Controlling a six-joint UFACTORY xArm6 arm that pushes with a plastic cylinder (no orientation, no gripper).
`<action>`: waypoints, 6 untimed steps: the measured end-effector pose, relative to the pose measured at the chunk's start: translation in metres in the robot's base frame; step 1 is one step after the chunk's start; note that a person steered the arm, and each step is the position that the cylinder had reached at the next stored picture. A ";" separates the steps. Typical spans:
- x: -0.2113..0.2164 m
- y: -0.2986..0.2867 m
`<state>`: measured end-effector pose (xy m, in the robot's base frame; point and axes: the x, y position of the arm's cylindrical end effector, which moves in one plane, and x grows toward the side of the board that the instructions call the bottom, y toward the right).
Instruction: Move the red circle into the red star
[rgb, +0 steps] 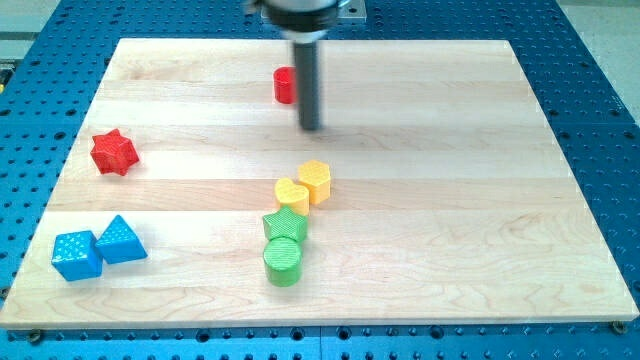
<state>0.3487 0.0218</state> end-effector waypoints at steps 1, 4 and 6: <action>-0.057 -0.001; -0.022 -0.213; 0.019 -0.227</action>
